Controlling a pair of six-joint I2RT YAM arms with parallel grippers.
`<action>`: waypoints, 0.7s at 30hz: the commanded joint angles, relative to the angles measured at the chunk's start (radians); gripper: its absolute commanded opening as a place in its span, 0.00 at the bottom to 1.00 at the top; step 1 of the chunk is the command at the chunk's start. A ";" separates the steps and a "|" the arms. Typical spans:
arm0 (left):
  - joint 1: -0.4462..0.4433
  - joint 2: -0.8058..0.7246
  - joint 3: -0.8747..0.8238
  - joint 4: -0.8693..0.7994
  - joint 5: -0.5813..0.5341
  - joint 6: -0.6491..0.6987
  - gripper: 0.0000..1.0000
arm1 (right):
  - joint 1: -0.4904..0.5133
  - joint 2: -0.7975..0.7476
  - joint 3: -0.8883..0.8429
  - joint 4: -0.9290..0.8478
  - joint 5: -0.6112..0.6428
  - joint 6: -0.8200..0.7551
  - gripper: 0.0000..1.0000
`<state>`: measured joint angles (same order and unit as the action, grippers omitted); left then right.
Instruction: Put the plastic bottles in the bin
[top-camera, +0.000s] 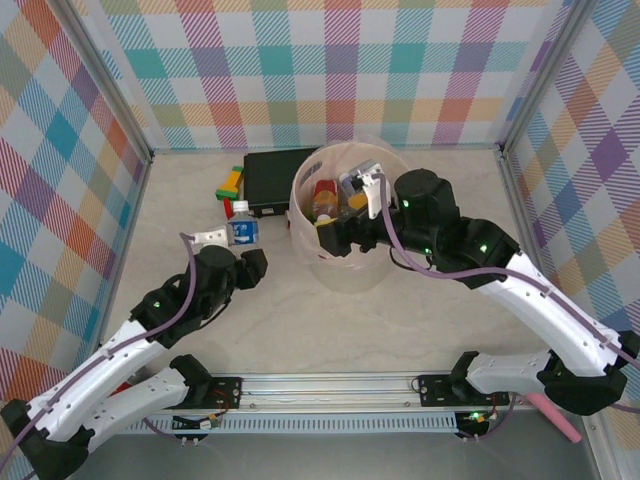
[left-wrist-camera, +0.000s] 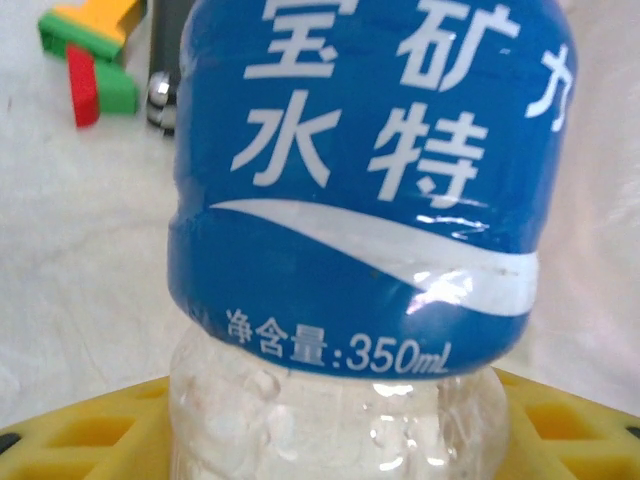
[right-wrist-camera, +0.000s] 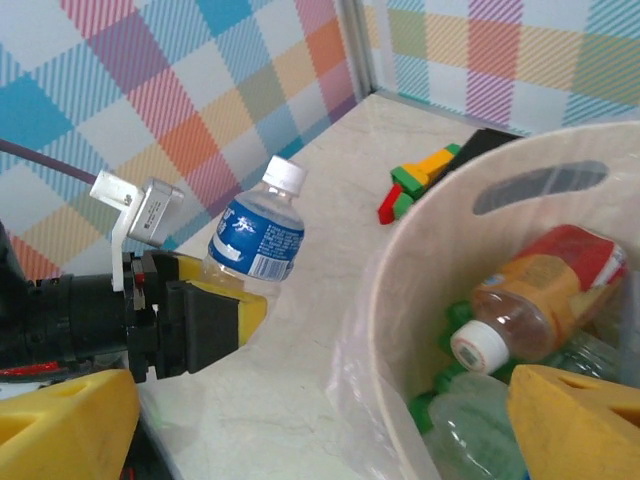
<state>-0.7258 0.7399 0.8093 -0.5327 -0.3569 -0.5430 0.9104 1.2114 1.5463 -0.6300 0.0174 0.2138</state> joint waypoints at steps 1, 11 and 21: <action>-0.014 -0.017 0.067 0.001 0.032 0.160 0.60 | 0.004 0.037 0.072 -0.002 -0.075 0.020 0.90; -0.058 0.007 0.230 0.014 0.227 0.311 0.60 | -0.012 0.205 0.283 -0.068 -0.166 0.062 0.82; -0.081 -0.012 0.231 0.028 0.289 0.316 0.60 | -0.062 0.345 0.401 -0.032 -0.347 0.176 0.72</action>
<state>-0.7959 0.7444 1.0183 -0.5243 -0.1040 -0.2455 0.8566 1.5288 1.8961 -0.6777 -0.2428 0.3389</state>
